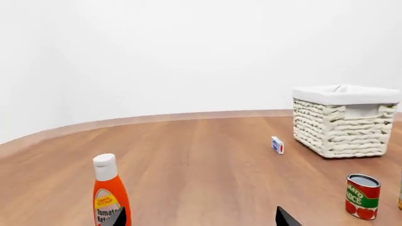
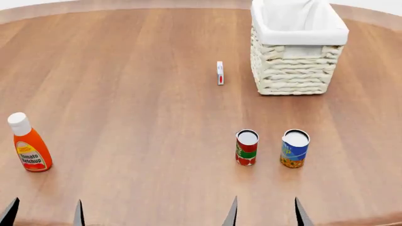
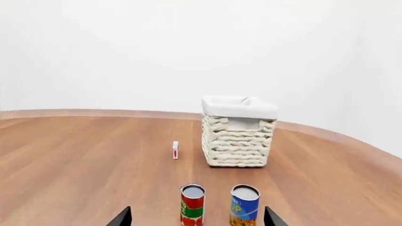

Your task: Pick up the ketchup, and put it in the basket.

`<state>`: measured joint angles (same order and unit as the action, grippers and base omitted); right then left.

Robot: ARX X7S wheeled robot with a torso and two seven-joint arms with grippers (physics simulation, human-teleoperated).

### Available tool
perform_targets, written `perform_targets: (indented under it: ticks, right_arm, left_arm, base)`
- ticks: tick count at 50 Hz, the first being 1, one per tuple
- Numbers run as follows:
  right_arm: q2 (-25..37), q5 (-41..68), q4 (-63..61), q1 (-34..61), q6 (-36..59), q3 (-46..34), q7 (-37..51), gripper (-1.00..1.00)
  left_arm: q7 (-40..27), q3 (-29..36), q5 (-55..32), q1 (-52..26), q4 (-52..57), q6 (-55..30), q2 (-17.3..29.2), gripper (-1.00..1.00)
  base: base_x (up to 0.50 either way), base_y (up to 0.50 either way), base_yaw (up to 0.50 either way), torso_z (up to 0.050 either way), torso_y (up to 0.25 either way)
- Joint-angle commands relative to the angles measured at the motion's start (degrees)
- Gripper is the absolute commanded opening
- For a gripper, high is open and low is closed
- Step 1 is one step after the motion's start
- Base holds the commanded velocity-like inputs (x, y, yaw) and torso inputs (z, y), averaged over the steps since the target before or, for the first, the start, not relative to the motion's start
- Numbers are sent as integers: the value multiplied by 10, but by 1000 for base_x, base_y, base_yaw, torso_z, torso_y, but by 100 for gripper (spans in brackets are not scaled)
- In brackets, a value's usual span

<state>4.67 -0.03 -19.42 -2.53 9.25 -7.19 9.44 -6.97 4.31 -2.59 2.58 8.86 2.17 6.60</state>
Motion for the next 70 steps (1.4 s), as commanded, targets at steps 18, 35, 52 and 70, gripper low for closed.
perform_targets:
  ticks: [18, 35, 52, 70]
  right_arm:
    - [20, -14, -180, -4, 111, -35, 35, 100]
    - [29, 8, -157, -1, 100, -34, 44, 100]
    - [37, 20, -152, -1, 96, -37, 53, 100]
    - [45, 24, -151, 0, 96, -45, 63, 100]
  left_arm:
    - [-31, -5, -8, 34, 139, -20, 26, 100]
    - [-39, 0, -17, 41, 151, -6, 32, 100]
    - [-45, 9, -14, 39, 140, 1, 39, 100]
    - [-54, 16, -10, 39, 138, 4, 46, 100]
  base:
    - [0, 0, 0, 0, 0]
    - [0, 0, 0, 0, 0]
    - [411, 0, 0, 0, 0]
    - [500, 0, 0, 0, 0]
